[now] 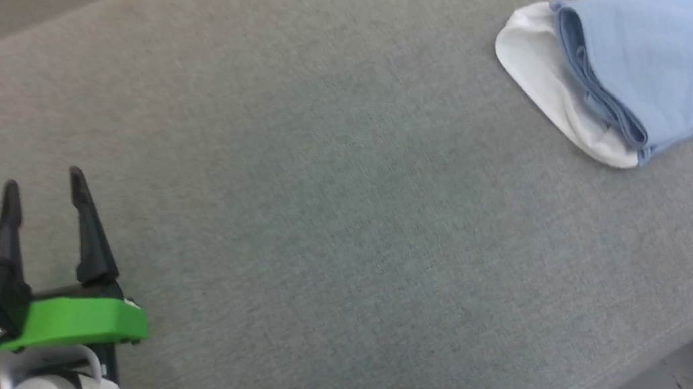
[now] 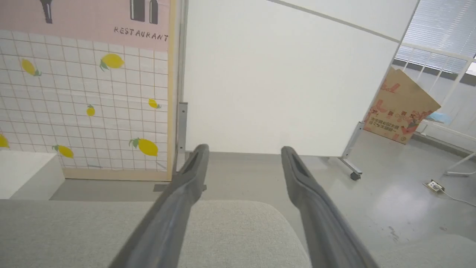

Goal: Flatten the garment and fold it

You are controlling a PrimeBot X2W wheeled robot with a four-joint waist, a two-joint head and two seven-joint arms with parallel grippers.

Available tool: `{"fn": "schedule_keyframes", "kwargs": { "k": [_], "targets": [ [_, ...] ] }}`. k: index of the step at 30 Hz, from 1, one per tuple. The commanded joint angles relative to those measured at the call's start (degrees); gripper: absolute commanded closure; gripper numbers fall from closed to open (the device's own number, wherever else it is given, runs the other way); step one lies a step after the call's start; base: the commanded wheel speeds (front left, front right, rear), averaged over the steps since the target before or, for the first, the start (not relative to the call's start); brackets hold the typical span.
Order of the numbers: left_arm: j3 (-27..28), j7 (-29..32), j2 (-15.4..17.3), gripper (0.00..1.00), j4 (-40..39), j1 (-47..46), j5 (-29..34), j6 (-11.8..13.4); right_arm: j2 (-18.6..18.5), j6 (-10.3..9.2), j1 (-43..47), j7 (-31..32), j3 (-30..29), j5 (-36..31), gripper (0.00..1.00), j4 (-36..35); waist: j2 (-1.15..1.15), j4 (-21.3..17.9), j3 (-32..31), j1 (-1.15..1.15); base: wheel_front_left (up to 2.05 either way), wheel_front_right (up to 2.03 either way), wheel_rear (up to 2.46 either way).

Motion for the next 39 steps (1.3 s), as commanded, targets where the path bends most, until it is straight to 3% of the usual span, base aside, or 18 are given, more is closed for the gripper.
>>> {"fn": "schedule_keyframes", "kwargs": {
  "k": [1, 12, 22, 39],
  "targets": [
    [-0.12, -0.9, -0.7, 0.0, 0.9, 0.63, -0.5, -0.25, 1.3, -0.1, 1.88, -1.88, 0.65, 0.26, 0.0, -0.37, 0.0, 4.71, -7.73, 0.01, 0.0, 0.0, 0.0],
    [0.05, -3.84, -4.13, 0.0, 4.89, 3.93, -2.07, -0.72, 8.97, -0.1, 15.56, -14.04, 1.73, 0.82, 0.0, -5.81, 0.0, 13.72, -16.61, 0.01, 0.0, 0.0, 0.0],
    [-0.18, -4.45, -6.19, 0.0, 6.69, 6.12, -2.49, -1.5, 14.85, -0.1, 29.47, -17.06, 0.58, -1.63, 0.0, -8.89, 0.0, 21.21, -20.54, 0.01, 0.0, 0.0, 0.0],
    [-1.66, -4.49, -7.84, 0.0, 9.68, 9.36, -2.33, -3.05, 16.62, -0.1, 42.41, -16.17, -0.88, -4.72, 0.0, -3.72, 0.0, 23.76, -22.09, 0.01, 0.0, 0.0, 0.0]
  ]
}}
